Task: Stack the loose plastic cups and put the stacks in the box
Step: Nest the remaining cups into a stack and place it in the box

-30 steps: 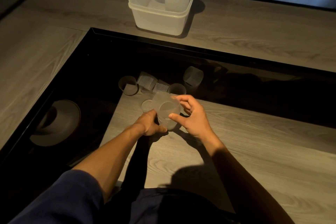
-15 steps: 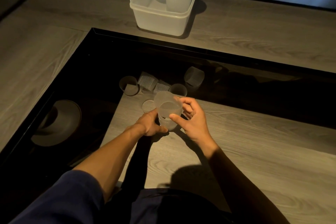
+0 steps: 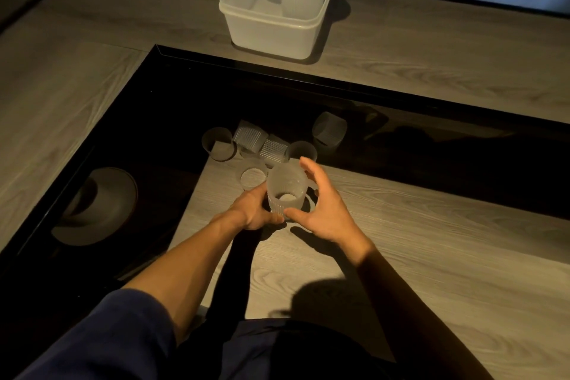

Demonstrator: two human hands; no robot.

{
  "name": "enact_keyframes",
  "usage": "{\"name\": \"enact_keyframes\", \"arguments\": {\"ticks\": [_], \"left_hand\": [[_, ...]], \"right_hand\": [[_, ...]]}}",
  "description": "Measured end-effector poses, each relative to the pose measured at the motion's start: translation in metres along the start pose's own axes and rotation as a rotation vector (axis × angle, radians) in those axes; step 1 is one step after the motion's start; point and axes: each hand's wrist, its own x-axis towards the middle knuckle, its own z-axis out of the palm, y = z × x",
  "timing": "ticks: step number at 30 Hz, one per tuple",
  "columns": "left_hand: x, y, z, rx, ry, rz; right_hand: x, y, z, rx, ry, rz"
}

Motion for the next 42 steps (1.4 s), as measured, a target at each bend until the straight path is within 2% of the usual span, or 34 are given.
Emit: {"name": "enact_keyframes", "arguments": {"ticks": [6,10,12,13,15,18,25,30,35,38,42], "left_hand": [[-0.002,0.001,-0.001,0.006,0.001,-0.004],[-0.002,0.001,-0.003,0.015,-0.002,0.001],[-0.002,0.001,-0.004,0.024,-0.004,0.005],[-0.001,0.001,-0.004,0.028,-0.001,0.010],[-0.001,0.001,-0.005,0.035,0.004,0.014],[0.000,0.004,-0.005,0.037,0.010,0.017],[0.004,0.006,-0.008,0.020,0.003,0.033],[0.004,0.008,-0.007,0.000,0.003,0.023],[0.005,0.006,-0.009,-0.006,-0.009,0.015],[0.006,0.006,-0.009,-0.004,-0.014,0.014],[0.006,0.005,-0.009,0.002,-0.015,0.012]], "right_hand": [[0.003,0.005,0.009,-0.043,0.075,-0.057],[0.008,0.014,0.002,-0.031,-0.009,-0.049],[0.011,0.016,-0.005,0.098,-0.042,0.024],[0.014,0.015,-0.007,0.217,-0.001,0.095],[0.022,0.019,-0.013,0.400,0.185,0.259],[0.041,0.029,-0.023,0.311,0.401,0.362],[0.085,0.034,-0.032,0.094,0.563,0.459],[0.107,0.033,-0.032,0.251,0.641,0.634],[0.119,0.028,-0.029,0.299,0.690,0.705],[0.117,0.021,-0.030,0.190,0.658,0.676],[0.112,0.023,-0.034,-0.225,0.521,0.602]]}}
